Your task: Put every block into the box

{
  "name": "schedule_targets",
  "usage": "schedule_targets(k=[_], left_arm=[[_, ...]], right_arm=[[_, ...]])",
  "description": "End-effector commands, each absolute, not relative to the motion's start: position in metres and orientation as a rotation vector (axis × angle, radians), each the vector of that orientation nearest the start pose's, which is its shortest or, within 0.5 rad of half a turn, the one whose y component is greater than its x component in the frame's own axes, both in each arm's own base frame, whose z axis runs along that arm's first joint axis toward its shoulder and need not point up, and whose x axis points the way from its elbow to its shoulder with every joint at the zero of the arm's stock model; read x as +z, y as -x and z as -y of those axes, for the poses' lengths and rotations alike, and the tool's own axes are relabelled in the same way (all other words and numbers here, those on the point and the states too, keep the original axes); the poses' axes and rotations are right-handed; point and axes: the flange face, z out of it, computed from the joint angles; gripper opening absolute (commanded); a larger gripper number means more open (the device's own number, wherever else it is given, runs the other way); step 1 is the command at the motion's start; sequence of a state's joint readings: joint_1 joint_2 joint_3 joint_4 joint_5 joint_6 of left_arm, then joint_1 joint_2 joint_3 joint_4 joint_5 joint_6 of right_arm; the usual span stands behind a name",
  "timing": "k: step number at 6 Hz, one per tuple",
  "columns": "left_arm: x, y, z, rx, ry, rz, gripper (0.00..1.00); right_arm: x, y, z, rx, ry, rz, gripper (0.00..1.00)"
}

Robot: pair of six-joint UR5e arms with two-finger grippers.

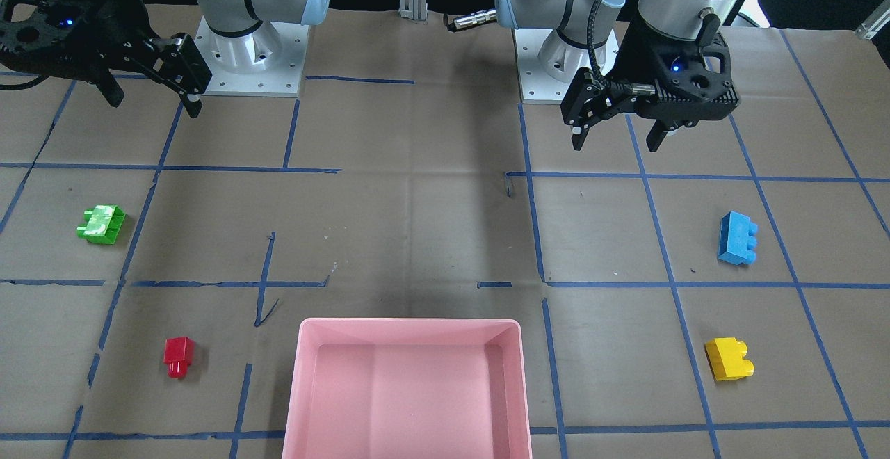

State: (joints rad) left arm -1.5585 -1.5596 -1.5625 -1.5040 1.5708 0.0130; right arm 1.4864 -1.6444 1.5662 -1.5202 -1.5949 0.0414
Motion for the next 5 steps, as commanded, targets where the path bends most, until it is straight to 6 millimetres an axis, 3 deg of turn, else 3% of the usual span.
schedule_targets(k=[1, 4, 5], left_arm=[[0.505, 0.127, 0.497, -0.137, -0.002, -3.137, 1.00], [0.504, 0.116, 0.500, -0.135, 0.007, -3.136, 1.00], [0.504, 0.073, 0.508, -0.134, 0.049, -3.140, 1.00]], right_arm=[[0.520, -0.091, 0.472, -0.043, -0.200, -3.160, 1.00], [0.521, -0.091, 0.471, -0.045, -0.200, -3.162, 1.00], [0.520, -0.091, 0.471, -0.043, -0.197, -3.163, 1.00]])
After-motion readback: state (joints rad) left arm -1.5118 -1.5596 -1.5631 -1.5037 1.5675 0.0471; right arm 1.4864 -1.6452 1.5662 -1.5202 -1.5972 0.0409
